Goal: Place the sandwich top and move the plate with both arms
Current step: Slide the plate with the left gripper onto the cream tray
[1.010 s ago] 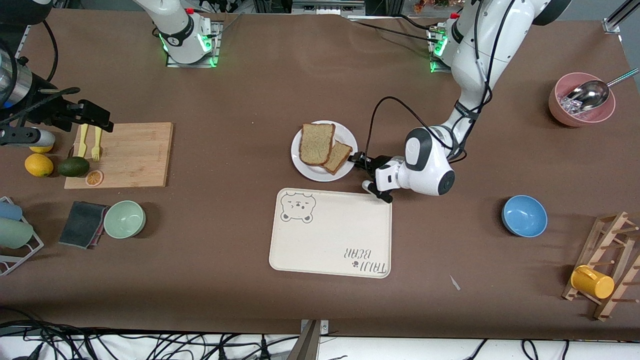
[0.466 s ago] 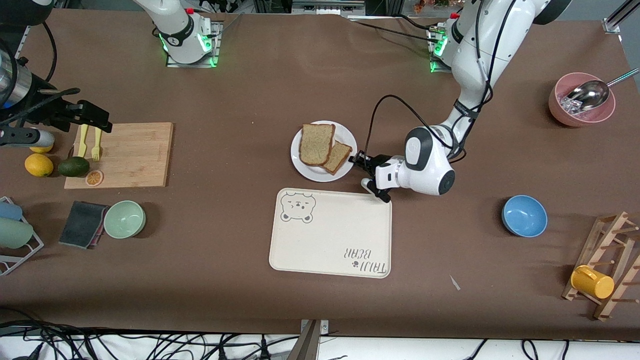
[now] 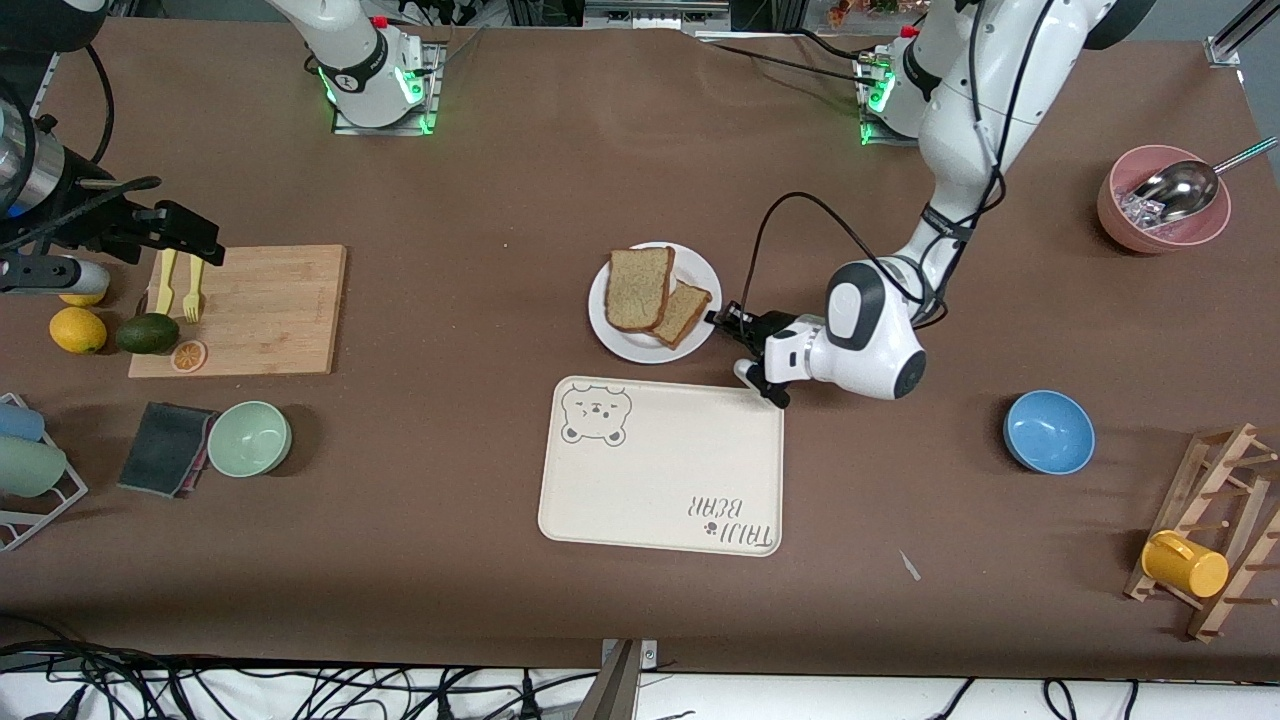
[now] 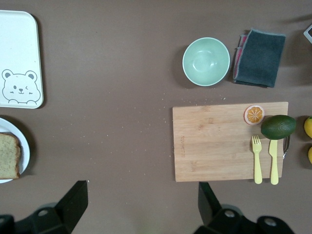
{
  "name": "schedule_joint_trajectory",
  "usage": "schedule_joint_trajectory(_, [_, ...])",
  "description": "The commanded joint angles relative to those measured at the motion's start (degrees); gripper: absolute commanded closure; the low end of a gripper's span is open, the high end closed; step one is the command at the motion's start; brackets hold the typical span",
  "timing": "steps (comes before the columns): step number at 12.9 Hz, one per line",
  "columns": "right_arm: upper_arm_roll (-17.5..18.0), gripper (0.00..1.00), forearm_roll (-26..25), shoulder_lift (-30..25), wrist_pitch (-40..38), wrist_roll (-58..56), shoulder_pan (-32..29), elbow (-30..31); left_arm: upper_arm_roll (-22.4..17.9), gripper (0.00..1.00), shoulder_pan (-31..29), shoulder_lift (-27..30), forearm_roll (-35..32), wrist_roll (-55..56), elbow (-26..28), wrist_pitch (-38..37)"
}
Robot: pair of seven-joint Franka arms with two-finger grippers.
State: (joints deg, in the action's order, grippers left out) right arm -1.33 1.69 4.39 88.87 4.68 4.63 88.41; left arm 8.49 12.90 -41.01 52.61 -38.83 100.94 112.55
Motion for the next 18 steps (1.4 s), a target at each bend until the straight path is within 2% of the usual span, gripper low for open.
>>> schedule_joint_trajectory(1, [0.45, 0.0, -0.81, -0.43, 0.43, -0.02, -0.24, 0.45, 0.3, 1.0, -5.68, 1.63, 1.35, -1.78, -2.04, -7.49])
schedule_joint_trajectory(4, [0.45, 0.0, -0.81, -0.34, 0.43, -0.02, -0.24, 0.45, 0.21, 1.0, -7.8, -0.21, 1.53, -0.55, -9.25, -9.71])
schedule_joint_trajectory(6, [0.45, 0.0, -0.9, -0.34, 0.43, -0.02, -0.15, 0.54, 0.04, 1.0, -7.89, -2.66, 5.37, -0.11, -12.42, -9.54])
schedule_joint_trajectory(8, [0.45, 0.0, -0.9, -0.26, 0.51, 0.07, -0.15, 0.54, -0.58, 1.0, -7.81, -5.91, 10.82, -0.11, -17.15, -8.05])
schedule_joint_trajectory(11, [0.45, 0.0, -0.9, -0.25, 0.6, -0.02, -0.15, 0.54, -0.76, 1.0, -7.81, -10.84, 11.73, 3.56, -25.68, -2.97])
schedule_joint_trajectory(14, [0.45, 0.0, -0.9, -0.08, 0.69, 0.07, -0.15, 0.63, -0.58, 1.0, -6.75, -14.0, 11.99, 5.08, -28.24, 4.85])
schedule_joint_trajectory(18, [0.45, 0.0, -0.9, 0.01, 0.69, -0.02, -0.15, 0.54, -0.32, 1.0, -4.47, -17.09, 12.08, 6.47, -30.1, 5.66])
